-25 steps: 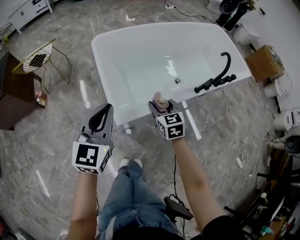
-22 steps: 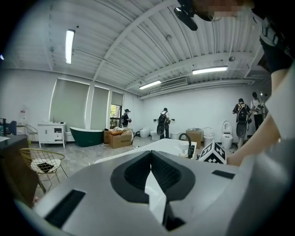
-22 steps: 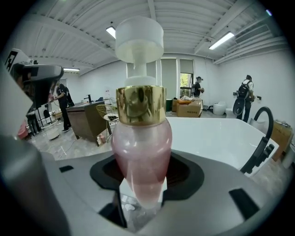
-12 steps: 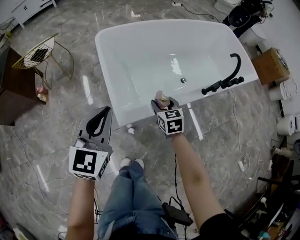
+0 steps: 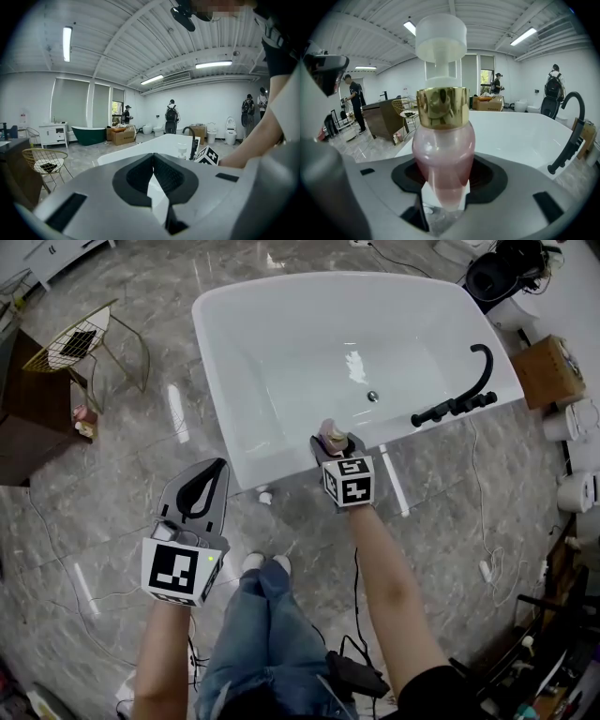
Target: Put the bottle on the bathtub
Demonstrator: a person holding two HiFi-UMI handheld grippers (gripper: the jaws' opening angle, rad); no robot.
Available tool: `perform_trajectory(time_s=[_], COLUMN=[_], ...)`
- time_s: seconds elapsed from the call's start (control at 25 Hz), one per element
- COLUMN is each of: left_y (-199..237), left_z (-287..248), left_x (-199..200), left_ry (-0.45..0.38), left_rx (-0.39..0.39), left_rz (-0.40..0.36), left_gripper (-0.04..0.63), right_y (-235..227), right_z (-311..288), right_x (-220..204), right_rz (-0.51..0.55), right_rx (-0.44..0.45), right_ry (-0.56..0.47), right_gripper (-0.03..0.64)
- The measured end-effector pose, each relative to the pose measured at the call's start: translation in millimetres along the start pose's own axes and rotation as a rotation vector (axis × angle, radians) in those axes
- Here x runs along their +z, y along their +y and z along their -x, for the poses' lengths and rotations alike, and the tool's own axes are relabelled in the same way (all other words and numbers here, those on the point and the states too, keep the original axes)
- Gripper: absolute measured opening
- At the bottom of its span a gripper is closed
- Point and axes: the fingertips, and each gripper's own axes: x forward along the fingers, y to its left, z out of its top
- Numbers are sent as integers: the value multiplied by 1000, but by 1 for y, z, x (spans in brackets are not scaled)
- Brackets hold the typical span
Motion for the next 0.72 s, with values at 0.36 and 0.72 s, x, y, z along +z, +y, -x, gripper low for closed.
perform_trajectory(time_s=[0.36,0.72], left_y=[-10,-22], left_z=[-6,-8], left_x=[5,25], left_ry=[-20,-44], left_rx=[-8,-39], left_rz=[20,22], left_gripper=[11,11], right_y=[-4,7], right_z=[2,41], right_x=[-5,5], right_rz=[-69,-149], right_rx=[-27,4], right_ry=[5,-22], right_gripper=[275,316])
